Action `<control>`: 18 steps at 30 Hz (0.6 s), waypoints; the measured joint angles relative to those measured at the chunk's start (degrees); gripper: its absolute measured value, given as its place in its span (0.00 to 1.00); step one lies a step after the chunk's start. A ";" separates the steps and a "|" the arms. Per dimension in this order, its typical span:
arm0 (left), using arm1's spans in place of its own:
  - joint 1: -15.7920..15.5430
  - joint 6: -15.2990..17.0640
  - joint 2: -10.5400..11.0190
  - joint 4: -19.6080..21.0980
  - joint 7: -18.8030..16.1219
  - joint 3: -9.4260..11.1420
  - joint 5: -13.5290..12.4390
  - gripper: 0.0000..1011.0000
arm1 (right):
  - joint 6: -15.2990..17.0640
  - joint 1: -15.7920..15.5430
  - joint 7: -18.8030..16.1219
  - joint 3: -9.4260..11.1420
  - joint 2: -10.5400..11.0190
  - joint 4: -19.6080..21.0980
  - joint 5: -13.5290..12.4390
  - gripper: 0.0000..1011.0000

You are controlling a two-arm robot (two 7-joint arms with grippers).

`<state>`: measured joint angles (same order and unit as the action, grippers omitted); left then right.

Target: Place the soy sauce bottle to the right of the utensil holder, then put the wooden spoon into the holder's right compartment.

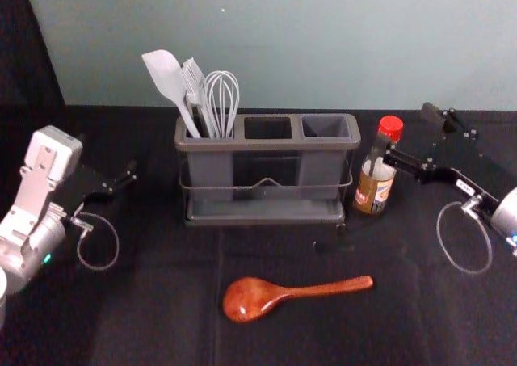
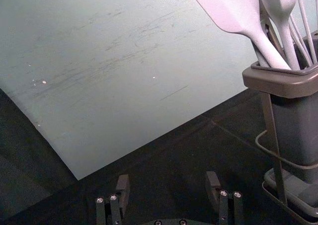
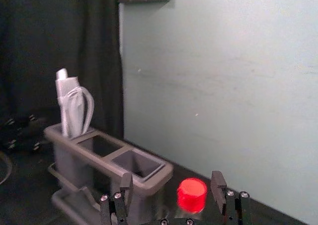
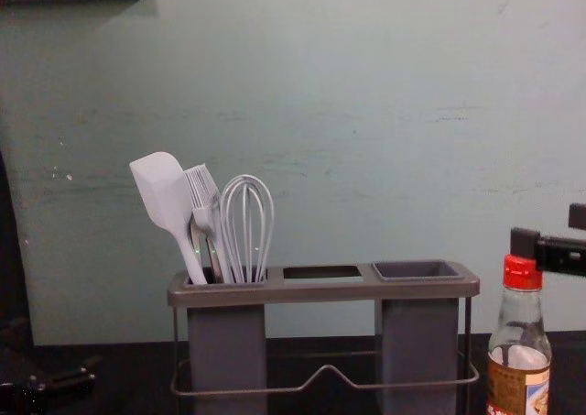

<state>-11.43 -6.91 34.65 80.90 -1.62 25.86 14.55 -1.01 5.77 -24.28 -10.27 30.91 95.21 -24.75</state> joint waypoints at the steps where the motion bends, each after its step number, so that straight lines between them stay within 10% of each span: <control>1: 0.00 0.00 0.00 0.00 0.00 0.00 0.00 0.99 | 0.29 -0.57 -0.05 0.06 0.35 0.70 -0.01 0.99; 11: 0.00 0.00 0.00 0.00 0.00 0.00 0.00 0.99 | 5.73 -5.65 -5.51 -0.97 8.24 8.58 -1.33 0.99; 18: 0.00 0.00 0.00 0.00 0.00 0.00 0.00 0.99 | 9.33 -1.57 -14.29 -6.99 14.03 8.52 -0.67 0.99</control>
<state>-11.43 -6.91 34.65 80.90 -1.62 25.86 14.55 8.32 4.20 -38.57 -17.26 44.94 103.73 -25.42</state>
